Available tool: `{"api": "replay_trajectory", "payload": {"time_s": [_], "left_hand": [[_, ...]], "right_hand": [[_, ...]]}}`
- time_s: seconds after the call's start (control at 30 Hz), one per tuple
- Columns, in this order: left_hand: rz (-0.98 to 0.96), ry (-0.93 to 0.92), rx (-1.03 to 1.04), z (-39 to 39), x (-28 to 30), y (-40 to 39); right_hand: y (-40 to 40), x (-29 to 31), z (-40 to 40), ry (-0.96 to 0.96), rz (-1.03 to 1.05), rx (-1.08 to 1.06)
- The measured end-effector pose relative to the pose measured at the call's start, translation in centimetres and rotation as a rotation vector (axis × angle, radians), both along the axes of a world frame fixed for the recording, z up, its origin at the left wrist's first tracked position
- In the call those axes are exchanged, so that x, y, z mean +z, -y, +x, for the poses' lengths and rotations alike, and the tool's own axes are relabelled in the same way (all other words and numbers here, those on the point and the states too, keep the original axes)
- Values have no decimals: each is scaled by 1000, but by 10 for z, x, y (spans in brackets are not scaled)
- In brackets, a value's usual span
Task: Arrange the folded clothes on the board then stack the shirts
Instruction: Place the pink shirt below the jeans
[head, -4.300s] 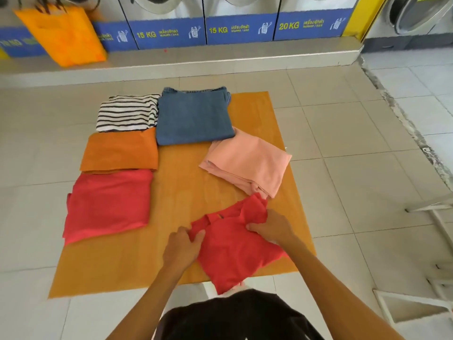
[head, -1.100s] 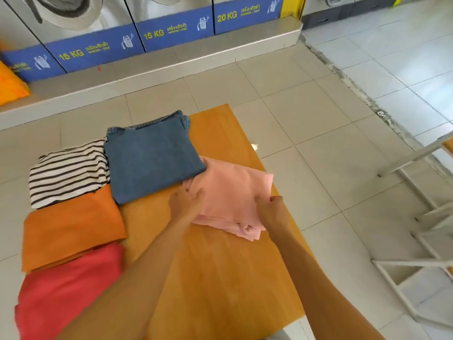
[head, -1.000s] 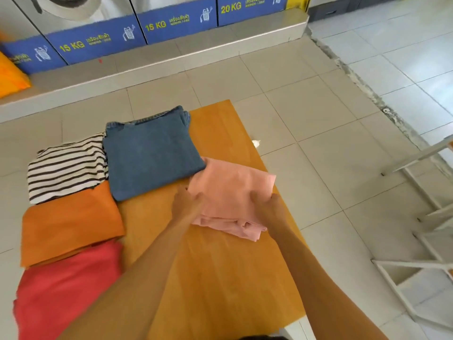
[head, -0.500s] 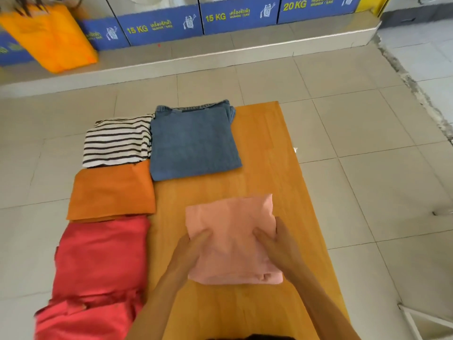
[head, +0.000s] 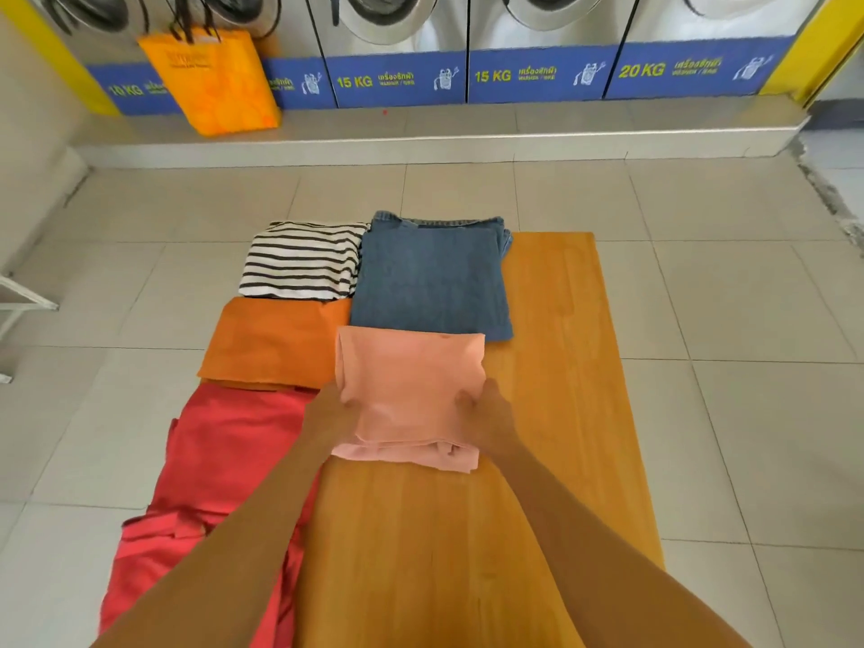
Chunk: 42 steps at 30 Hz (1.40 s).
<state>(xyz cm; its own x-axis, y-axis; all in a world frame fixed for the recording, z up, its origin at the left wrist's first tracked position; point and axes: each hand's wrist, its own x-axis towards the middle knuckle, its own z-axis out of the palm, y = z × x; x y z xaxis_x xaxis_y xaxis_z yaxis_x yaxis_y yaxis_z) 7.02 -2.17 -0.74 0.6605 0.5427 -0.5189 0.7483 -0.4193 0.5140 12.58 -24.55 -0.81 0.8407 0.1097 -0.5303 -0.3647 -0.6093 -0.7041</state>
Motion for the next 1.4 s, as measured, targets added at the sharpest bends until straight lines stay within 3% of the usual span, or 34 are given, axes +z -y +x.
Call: {"api": "replay_trajectory", "payload": {"time_s": [0.13,0.4,0.6,0.73,0.8,0.87,1.03,1.4], "left_hand": [[150,31,-82,-3,-13,7],[238,-32,-166,-7,-11,5],[250,55,-187,-32,6,18],[238,136,-216,-58,17,6],[212,150,-210,-70,22,-7],[188,173,-198,-82,30,-23],[182,236,-220,-110,44,-77],[152,349,-313,-155,68,-166]], "right_hand": [[5,-9,-3,40,-49,46],[9,-18,-1,61,-115,29],[11,-18,-6,24,-156,-80],[-8,-8,-21,286,-576,88],[-28,1,-30,403,-692,80],[-47,12,-38,439,-692,36],[-95,35,-65,299,-540,11],[-211,69,-146,442,-321,145]]}}
